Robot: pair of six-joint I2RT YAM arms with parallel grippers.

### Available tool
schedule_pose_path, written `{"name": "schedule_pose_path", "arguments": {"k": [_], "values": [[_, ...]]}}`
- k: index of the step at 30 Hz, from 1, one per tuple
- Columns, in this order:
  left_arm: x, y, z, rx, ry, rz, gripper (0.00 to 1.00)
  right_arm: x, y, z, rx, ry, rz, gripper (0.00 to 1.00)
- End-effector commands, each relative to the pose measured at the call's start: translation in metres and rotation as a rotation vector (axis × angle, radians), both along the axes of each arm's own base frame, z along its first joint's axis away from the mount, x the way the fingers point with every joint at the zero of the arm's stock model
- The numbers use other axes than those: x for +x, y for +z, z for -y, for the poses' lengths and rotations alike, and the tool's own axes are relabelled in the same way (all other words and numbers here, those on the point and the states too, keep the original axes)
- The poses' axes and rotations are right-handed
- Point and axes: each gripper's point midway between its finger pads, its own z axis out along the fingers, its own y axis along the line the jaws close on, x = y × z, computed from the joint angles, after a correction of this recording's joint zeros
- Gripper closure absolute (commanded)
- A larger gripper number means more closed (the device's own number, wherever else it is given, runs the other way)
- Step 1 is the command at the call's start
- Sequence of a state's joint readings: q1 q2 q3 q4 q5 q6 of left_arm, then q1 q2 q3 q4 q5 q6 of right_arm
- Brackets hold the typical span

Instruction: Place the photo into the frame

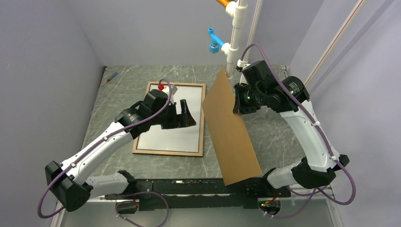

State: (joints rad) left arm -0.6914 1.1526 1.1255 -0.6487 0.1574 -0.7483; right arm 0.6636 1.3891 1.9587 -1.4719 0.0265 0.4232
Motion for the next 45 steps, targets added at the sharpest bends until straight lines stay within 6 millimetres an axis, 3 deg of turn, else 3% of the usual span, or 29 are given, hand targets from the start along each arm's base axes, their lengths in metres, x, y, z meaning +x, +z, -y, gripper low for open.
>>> {"name": "schedule_pose_path", "arguments": {"k": [1, 7, 14, 17, 21, 29, 37, 45], "values": [[-0.001, 0.018, 0.012, -0.1, -0.029, 0.03, 0.01, 0.009, 0.009, -0.005, 0.032, -0.002, 0.063, 1.0], [-0.003, 0.025, 0.021, -0.17, -0.048, 0.027, 0.02, 0.016, 0.005, -0.003, 0.025, -0.048, 0.078, 1.0], [-0.008, 0.033, 0.032, -0.266, -0.074, 0.019, 0.02, 0.017, -0.006, -0.016, 0.038, -0.089, 0.055, 1.0], [-0.009, 0.035, 0.034, -0.283, -0.077, 0.016, 0.03, 0.019, -0.011, -0.024, 0.063, -0.106, 0.051, 0.92], [-0.011, 0.038, 0.036, -0.318, -0.083, 0.017, 0.03, 0.021, -0.016, -0.034, 0.085, -0.124, 0.047, 0.72], [-0.013, 0.041, 0.035, -0.312, -0.09, 0.021, 0.02, 0.012, 0.001, -0.061, 0.262, -0.061, 0.045, 0.51], [-0.018, 0.057, 0.036, -0.37, -0.112, 0.051, 0.01, -0.012, 0.013, -0.087, 0.473, 0.04, 0.0, 0.45], [-0.026, 0.075, 0.035, -0.454, -0.123, 0.088, 0.01, -0.019, 0.021, -0.086, 0.534, 0.053, 0.022, 0.39]]}}
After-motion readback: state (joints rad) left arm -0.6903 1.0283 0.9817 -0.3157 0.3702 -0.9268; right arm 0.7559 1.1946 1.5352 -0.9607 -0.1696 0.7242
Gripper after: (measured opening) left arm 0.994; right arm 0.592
